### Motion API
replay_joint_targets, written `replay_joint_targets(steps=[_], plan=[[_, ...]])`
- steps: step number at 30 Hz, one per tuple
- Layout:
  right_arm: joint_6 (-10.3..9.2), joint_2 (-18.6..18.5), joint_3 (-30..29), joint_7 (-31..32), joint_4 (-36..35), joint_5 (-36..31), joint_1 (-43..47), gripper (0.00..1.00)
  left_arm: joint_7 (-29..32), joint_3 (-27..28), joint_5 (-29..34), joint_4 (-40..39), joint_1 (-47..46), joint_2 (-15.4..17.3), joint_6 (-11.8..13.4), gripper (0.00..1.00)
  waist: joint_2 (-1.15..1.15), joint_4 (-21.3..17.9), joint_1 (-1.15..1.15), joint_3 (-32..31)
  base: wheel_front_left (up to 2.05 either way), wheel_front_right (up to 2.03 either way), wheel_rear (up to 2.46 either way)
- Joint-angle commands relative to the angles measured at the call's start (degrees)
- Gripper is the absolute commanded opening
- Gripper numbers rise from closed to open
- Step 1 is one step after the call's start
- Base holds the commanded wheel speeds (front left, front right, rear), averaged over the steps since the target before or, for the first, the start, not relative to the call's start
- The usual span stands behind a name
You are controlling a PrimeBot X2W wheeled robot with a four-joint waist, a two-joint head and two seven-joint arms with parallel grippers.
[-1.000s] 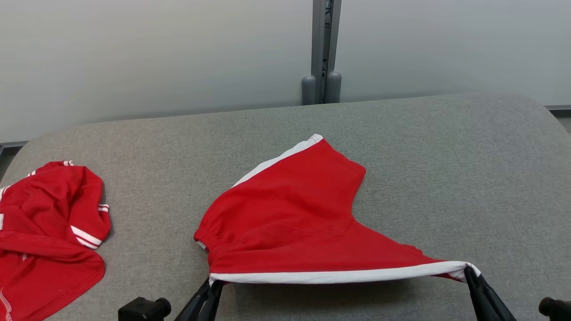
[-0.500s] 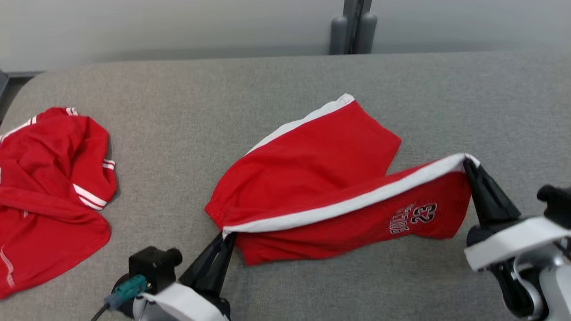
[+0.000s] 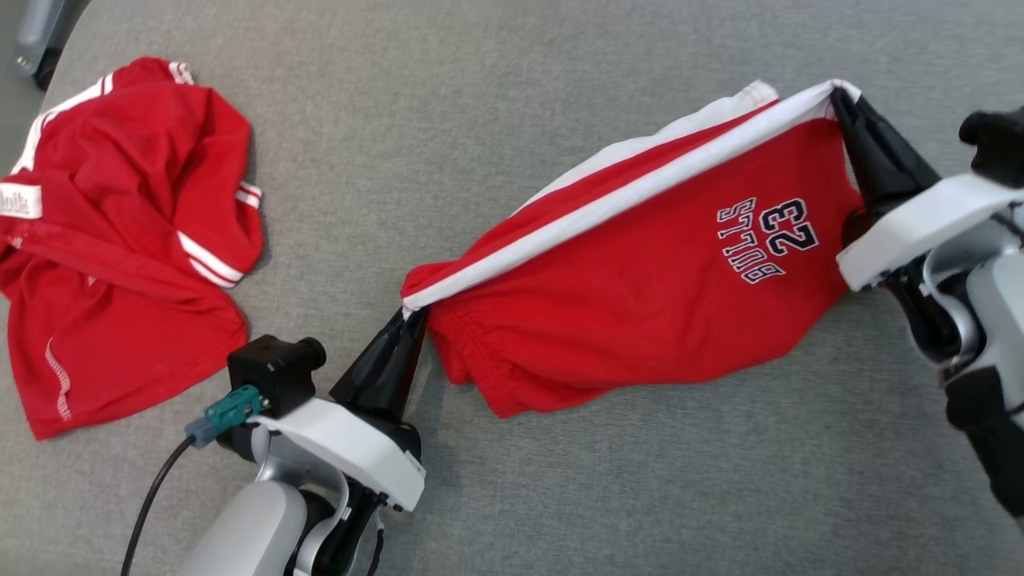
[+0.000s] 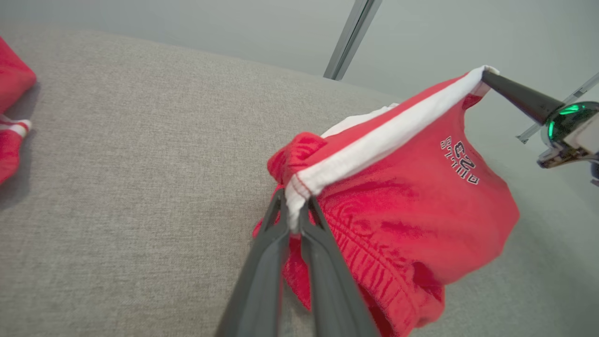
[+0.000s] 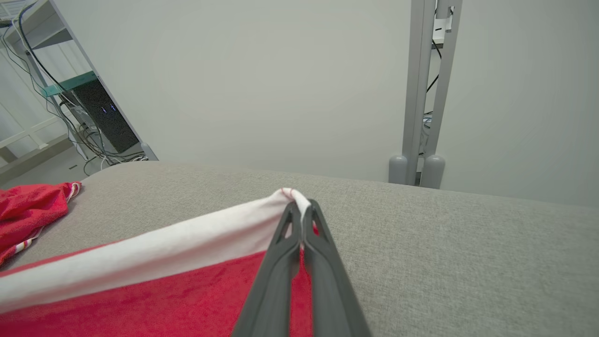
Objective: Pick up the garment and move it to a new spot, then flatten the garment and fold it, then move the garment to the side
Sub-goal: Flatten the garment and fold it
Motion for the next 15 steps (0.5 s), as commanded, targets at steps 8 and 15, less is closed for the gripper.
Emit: replay_joint_targets(steps=[8, 15], plan=[[0.01, -1.2, 7.1, -2.8, 13.2, 4.6, -9.6, 0.00, -0.8, -0.5, -2.4, 6.3, -5.1, -2.4, -3.3, 0.00, 0.00, 3.0, 0.00, 3.1, 0.00, 0.00, 0.00], [0.02, 0.5, 12.1, -5.9, 20.0, 8.0, -12.8, 1.00, -1.5, -1.6, -1.9, 9.9, -7.2, -2.9, -5.1, 1.00, 0.00, 2.5, 0.00, 2.9, 0.00, 0.00, 0.00]])
